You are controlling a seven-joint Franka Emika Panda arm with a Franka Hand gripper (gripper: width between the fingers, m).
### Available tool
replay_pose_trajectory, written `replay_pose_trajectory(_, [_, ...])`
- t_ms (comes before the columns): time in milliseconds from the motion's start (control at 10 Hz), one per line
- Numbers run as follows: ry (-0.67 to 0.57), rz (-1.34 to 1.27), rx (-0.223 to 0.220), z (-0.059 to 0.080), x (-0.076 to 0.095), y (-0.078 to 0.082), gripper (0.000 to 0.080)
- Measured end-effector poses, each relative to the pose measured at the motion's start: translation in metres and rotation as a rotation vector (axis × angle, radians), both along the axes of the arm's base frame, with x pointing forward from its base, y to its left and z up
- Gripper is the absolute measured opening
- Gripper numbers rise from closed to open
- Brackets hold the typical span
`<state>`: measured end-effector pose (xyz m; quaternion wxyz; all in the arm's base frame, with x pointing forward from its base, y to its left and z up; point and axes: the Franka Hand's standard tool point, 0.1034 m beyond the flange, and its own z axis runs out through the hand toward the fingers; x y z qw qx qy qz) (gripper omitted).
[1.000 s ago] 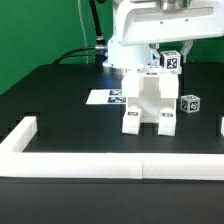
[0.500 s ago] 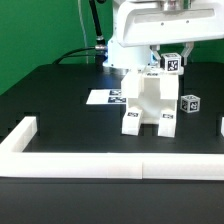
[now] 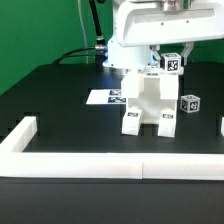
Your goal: Assemble chair
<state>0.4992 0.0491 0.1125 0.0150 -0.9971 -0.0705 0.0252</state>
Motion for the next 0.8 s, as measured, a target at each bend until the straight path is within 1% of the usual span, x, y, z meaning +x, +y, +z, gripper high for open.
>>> replay_pose_trajectory(600, [0.001, -0.036, -0.001, 0.0000, 0.0000, 0.0001, 0.0275])
replay_pose_trajectory(800, [0.005, -0.194, -0.009, 0.0000, 0.0000, 0.0002, 0.0275])
